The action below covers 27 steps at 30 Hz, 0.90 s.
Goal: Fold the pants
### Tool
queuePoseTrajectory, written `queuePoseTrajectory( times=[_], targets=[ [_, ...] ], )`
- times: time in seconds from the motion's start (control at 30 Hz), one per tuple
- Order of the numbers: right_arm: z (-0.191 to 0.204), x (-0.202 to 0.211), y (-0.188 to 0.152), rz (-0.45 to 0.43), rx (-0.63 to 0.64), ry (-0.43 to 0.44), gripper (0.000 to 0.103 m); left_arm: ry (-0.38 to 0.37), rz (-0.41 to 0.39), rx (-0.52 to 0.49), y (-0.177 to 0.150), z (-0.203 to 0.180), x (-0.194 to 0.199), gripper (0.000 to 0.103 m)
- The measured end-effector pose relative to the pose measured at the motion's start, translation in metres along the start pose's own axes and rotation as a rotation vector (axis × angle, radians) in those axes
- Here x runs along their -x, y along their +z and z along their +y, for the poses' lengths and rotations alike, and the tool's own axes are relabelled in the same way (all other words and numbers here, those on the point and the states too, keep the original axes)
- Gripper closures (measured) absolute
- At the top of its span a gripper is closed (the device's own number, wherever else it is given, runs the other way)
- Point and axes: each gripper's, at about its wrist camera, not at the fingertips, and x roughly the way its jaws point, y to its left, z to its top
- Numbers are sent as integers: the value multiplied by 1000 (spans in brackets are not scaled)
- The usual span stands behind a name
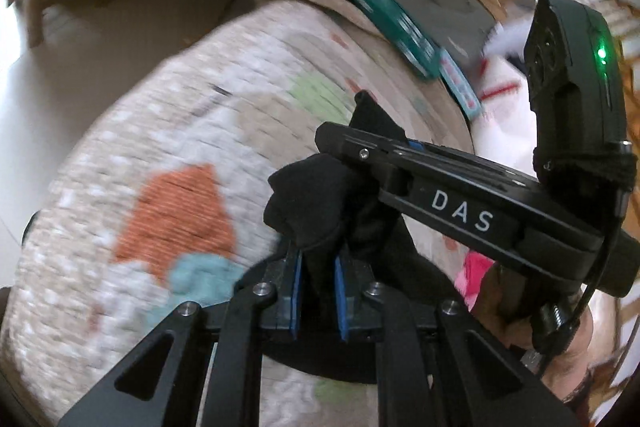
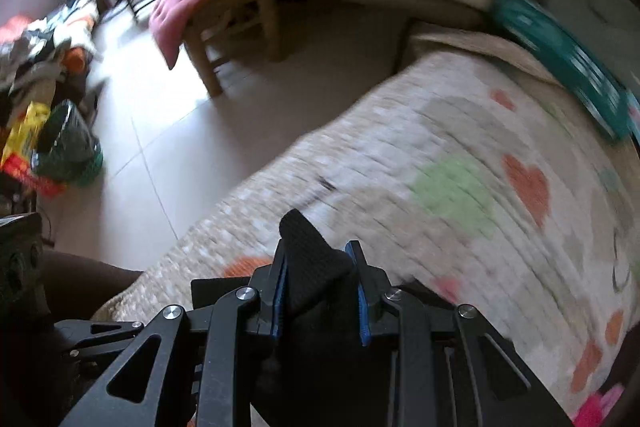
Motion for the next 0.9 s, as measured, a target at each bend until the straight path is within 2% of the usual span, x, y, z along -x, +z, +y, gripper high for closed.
queuePoseTrajectory(
  times=[0.23,0.37,0.43,0.47,0.5,0.6,0.7,0.77,0.8,0.87,0.9],
  targets=[
    [-79,24,-81,-21,-206,9,72,16,101,-154,-49,-50,-46,89],
    [-112,23,-133,-8,-298,-21,64,23,185,-261,-81,-64,-50,84],
    [-126,23,-156,3,-332,-76,51,9,208,-293,-89,-68,-44,81],
    [-134,25,-166,6,-357,-101,37,-3,214,-308,-91,-69,-39,79],
    [-142,29,-174,4,-381,-127,27,-14,217,-320,-92,-69,-32,77],
    [-164,46,-196,-5,-486,-205,27,-25,182,-342,-89,-62,-4,70],
    [-178,75,-209,-95,-608,-264,27,16,123,-307,-78,-47,10,68],
    [-174,97,-211,-203,-645,-232,30,55,108,-262,-69,-37,9,68],
    [-169,102,-209,-243,-648,-184,37,72,100,-232,-60,-31,4,68],
    [-154,105,-205,-295,-649,-36,46,93,91,-213,-49,-25,-6,68],
    [-147,102,-203,-306,-651,61,47,106,92,-211,-46,-23,-11,68]
  ],
)
